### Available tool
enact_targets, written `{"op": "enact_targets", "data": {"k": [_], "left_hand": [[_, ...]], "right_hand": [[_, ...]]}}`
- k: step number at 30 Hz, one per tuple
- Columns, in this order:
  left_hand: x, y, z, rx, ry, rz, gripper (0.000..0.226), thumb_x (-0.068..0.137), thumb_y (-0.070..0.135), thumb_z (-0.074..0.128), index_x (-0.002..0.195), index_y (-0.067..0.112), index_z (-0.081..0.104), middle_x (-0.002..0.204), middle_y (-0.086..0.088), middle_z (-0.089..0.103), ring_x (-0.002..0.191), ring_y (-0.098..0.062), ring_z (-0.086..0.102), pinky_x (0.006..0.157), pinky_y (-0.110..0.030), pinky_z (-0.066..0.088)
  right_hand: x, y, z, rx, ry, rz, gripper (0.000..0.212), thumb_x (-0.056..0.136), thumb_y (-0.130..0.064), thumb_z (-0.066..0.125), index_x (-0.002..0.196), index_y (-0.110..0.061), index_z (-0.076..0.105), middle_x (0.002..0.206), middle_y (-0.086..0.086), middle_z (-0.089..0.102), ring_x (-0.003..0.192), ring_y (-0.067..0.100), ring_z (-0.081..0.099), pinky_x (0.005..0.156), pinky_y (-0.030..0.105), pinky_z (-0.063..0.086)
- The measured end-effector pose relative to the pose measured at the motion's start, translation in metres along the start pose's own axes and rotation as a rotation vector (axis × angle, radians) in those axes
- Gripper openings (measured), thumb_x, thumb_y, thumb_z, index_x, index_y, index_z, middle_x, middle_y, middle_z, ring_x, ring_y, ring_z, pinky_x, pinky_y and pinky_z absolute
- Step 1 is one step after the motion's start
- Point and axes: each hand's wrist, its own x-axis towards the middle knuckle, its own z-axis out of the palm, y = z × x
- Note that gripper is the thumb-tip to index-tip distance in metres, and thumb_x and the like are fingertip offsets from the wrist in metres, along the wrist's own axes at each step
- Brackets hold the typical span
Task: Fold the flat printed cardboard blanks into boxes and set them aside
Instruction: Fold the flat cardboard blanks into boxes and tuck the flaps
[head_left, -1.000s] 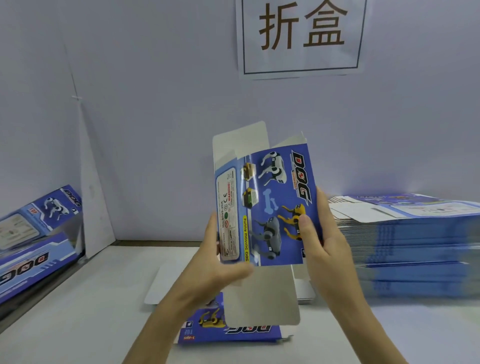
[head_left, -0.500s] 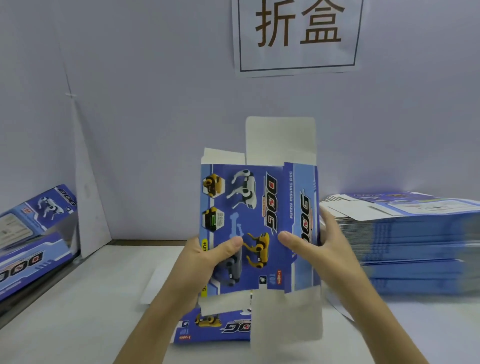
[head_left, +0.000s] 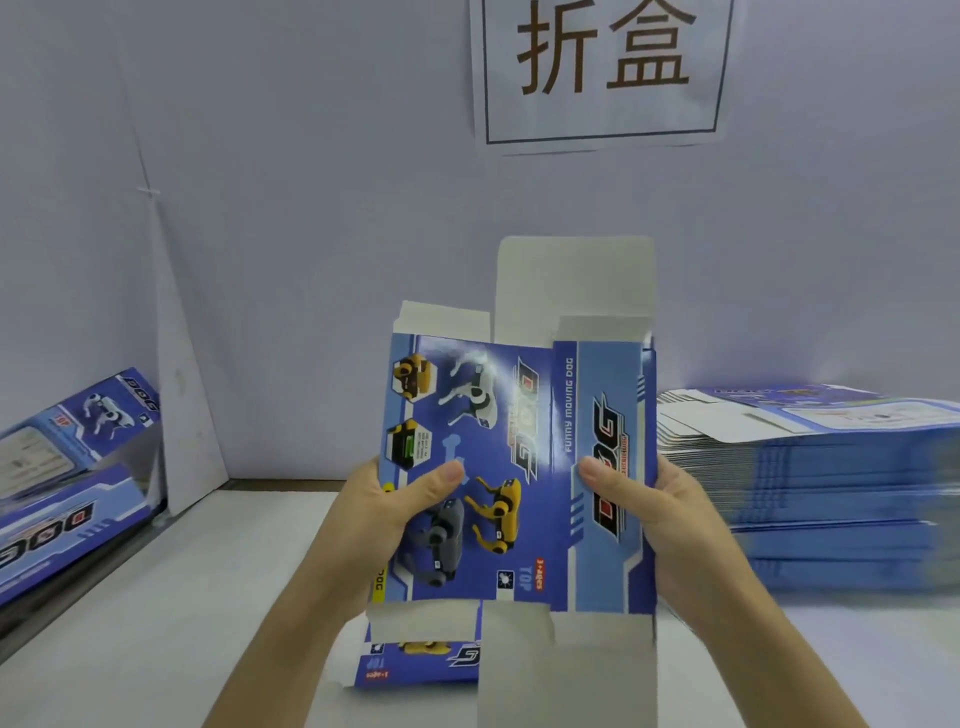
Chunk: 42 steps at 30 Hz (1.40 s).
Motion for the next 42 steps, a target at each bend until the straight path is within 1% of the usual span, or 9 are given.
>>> {"op": "enact_targets", "data": {"k": [5, 11, 16, 21, 25, 29, 35, 39, 42], "left_hand": [[-0.001, 0.000, 0.004, -0.035, -0.023, 0.013, 0.030, 0.057, 0.047, 0.072, 0.073, 0.022, 0.073, 0.068, -0.005, 0.072, 0.060, -0.018, 0.069, 0.057, -0.027, 0.056], [-0.001, 0.000, 0.003, -0.070, -0.017, 0.016, 0.040, 0.056, 0.048, 0.074, 0.080, 0.017, 0.074, 0.078, -0.018, 0.071, 0.075, -0.030, 0.068, 0.073, -0.045, 0.057], [-0.001, -0.001, 0.004, -0.117, -0.021, 0.005, 0.041, 0.053, 0.047, 0.074, 0.083, 0.018, 0.075, 0.089, -0.014, 0.074, 0.082, -0.033, 0.071, 0.082, -0.049, 0.056], [-0.002, -0.001, 0.007, -0.179, -0.048, 0.007, 0.031, 0.067, 0.045, 0.065, 0.074, 0.018, 0.077, 0.080, -0.009, 0.075, 0.072, -0.022, 0.072, 0.061, -0.027, 0.057], [-0.001, -0.001, 0.007, -0.176, -0.022, 0.009, 0.045, 0.064, 0.048, 0.066, 0.091, 0.012, 0.073, 0.093, -0.015, 0.075, 0.083, -0.033, 0.072, 0.073, -0.041, 0.060], [0.000, -0.002, 0.005, -0.172, -0.031, 0.040, 0.048, 0.062, 0.051, 0.067, 0.093, 0.015, 0.070, 0.086, -0.007, 0.075, 0.077, -0.025, 0.073, 0.063, -0.031, 0.057], [-0.001, -0.003, 0.007, -0.172, -0.033, 0.025, 0.051, 0.060, 0.051, 0.067, 0.094, 0.014, 0.070, 0.093, -0.011, 0.075, 0.083, -0.029, 0.072, 0.073, -0.039, 0.059], [0.000, -0.005, 0.007, -0.167, -0.015, 0.020, 0.049, 0.059, 0.052, 0.067, 0.087, 0.013, 0.071, 0.089, -0.013, 0.075, 0.078, -0.031, 0.072, 0.070, -0.040, 0.059], [0.000, -0.006, 0.008, -0.136, -0.019, 0.021, 0.039, 0.071, 0.047, 0.064, 0.081, 0.010, 0.072, 0.077, -0.015, 0.072, 0.070, -0.029, 0.069, 0.066, -0.035, 0.058]], "right_hand": [[0.001, -0.005, -0.003, -0.027, 0.013, 0.006, 0.049, 0.060, -0.040, 0.075, 0.102, -0.019, 0.063, 0.089, 0.005, 0.077, 0.077, 0.024, 0.075, 0.054, 0.032, 0.058], [0.000, -0.007, -0.003, -0.028, 0.015, -0.012, 0.046, 0.061, -0.039, 0.074, 0.102, -0.022, 0.063, 0.087, 0.003, 0.077, 0.075, 0.023, 0.075, 0.050, 0.029, 0.056], [0.002, -0.007, -0.004, -0.041, 0.043, -0.022, 0.049, 0.064, -0.046, 0.069, 0.108, -0.025, 0.063, 0.090, 0.002, 0.077, 0.078, 0.023, 0.075, 0.067, 0.038, 0.059], [0.000, -0.009, -0.004, -0.014, 0.016, -0.025, 0.050, 0.060, -0.047, 0.071, 0.104, -0.024, 0.064, 0.091, 0.003, 0.077, 0.078, 0.024, 0.075, 0.061, 0.034, 0.060], [0.001, -0.009, -0.004, -0.029, 0.050, -0.031, 0.046, 0.066, -0.044, 0.068, 0.107, -0.024, 0.064, 0.090, 0.002, 0.077, 0.077, 0.023, 0.075, 0.064, 0.036, 0.058], [-0.001, -0.010, -0.003, -0.020, 0.011, -0.037, 0.045, 0.067, -0.044, 0.068, 0.105, -0.022, 0.064, 0.092, 0.004, 0.077, 0.079, 0.024, 0.075, 0.063, 0.035, 0.060], [-0.002, -0.011, -0.003, -0.041, 0.030, -0.051, 0.045, 0.069, -0.042, 0.068, 0.109, -0.023, 0.063, 0.095, 0.004, 0.077, 0.082, 0.024, 0.075, 0.072, 0.041, 0.059], [-0.001, -0.012, -0.005, -0.037, 0.026, -0.039, 0.040, 0.067, -0.041, 0.068, 0.103, -0.024, 0.064, 0.090, 0.003, 0.077, 0.078, 0.022, 0.075, 0.055, 0.032, 0.059], [-0.002, -0.013, -0.005, -0.022, 0.029, -0.057, 0.039, 0.063, -0.042, 0.069, 0.098, -0.025, 0.066, 0.087, 0.002, 0.077, 0.075, 0.021, 0.075, 0.050, 0.029, 0.057]]}}
